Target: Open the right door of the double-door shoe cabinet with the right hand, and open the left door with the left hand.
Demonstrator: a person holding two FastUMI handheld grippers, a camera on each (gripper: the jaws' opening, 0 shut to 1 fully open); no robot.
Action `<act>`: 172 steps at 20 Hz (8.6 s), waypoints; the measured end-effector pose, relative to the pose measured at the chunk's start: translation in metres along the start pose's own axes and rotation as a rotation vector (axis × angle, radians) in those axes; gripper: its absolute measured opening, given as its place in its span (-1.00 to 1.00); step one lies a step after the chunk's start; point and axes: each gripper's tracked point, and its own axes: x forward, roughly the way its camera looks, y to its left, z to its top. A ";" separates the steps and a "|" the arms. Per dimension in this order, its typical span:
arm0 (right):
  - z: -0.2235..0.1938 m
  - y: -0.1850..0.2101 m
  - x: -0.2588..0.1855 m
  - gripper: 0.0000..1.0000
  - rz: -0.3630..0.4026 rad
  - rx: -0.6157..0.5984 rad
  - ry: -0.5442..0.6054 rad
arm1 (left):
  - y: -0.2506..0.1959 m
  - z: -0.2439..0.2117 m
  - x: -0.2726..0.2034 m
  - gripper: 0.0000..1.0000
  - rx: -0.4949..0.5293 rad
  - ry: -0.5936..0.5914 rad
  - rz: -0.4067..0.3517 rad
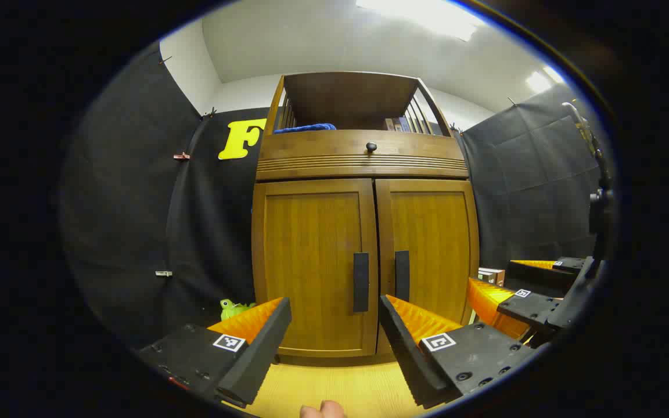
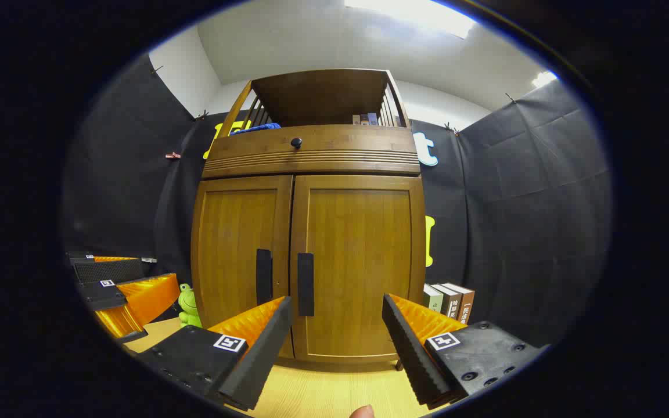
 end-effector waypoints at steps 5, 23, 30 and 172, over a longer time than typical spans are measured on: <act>0.002 0.000 0.000 0.94 0.001 0.001 -0.005 | 0.000 0.000 0.001 0.92 -0.006 0.001 0.002; -0.036 0.026 0.042 0.94 0.065 0.022 0.015 | 0.014 -0.029 -0.033 0.84 0.065 0.033 0.047; -0.073 0.048 0.111 0.94 0.082 -0.030 0.065 | 0.022 -0.048 -0.042 0.92 0.030 0.097 0.053; -0.007 -0.244 -0.103 0.95 -0.212 0.053 -0.046 | 0.006 -0.019 0.105 -0.37 0.044 0.153 0.019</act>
